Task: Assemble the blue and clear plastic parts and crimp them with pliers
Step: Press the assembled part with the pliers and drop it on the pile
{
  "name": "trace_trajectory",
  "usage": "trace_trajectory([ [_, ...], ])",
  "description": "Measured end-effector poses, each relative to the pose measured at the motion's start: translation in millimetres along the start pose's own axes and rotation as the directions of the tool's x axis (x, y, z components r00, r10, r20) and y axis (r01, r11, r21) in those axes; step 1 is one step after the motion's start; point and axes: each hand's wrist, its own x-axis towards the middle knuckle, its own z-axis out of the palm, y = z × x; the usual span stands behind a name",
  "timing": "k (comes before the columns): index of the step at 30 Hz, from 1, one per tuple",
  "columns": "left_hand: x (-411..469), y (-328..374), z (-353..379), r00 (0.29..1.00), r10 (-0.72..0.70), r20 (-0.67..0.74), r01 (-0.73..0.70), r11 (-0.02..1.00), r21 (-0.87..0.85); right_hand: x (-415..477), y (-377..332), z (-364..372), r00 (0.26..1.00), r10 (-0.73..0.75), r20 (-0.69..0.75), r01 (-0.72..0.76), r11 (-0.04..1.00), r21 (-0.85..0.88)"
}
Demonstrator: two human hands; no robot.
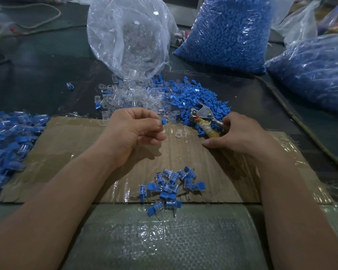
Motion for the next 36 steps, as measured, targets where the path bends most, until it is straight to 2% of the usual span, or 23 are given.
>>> trace_trajectory([
  [6, 1.2, -2.1, -1.4, 1.000, 0.011, 0.008, -0.011, 1.000, 0.013, -2.6, -4.1, -1.4, 1.000, -0.007, -0.029, 0.008, 0.999, 0.039],
  [12, 3.4, -3.6, -2.4, 1.000, 0.016, -0.008, -0.016, 1.000, -0.005, -9.2, -8.0, -1.7, 0.979, -0.104, -0.175, 0.121, 0.989, 0.086],
  [17, 3.0, -3.7, -1.1, 0.999, 0.035, -0.029, -0.037, 0.996, -0.081, -18.2, -18.5, -1.1, 0.935, -0.217, -0.280, 0.270, 0.948, 0.168],
  [22, 3.6, -3.4, -2.8, 0.996, 0.059, -0.063, -0.067, 0.988, -0.139, -22.0, -26.6, 8.7, 0.878, -0.354, -0.323, 0.399, 0.913, 0.085],
  [25, 3.4, -2.8, -1.6, 0.993, 0.084, -0.081, -0.096, 0.983, -0.158, -22.7, -30.2, 12.6, 0.842, -0.385, -0.378, 0.451, 0.887, 0.098],
  [28, 1.4, -2.1, 0.6, 0.988, 0.124, -0.090, -0.136, 0.981, -0.139, -22.3, -31.9, 17.0, 0.823, -0.437, -0.362, 0.485, 0.873, 0.050],
  [36, -1.4, 0.5, 3.9, 0.977, 0.192, -0.094, -0.199, 0.978, -0.069, -23.2, -37.3, 22.3, 0.835, -0.467, -0.289, 0.511, 0.854, 0.097],
])
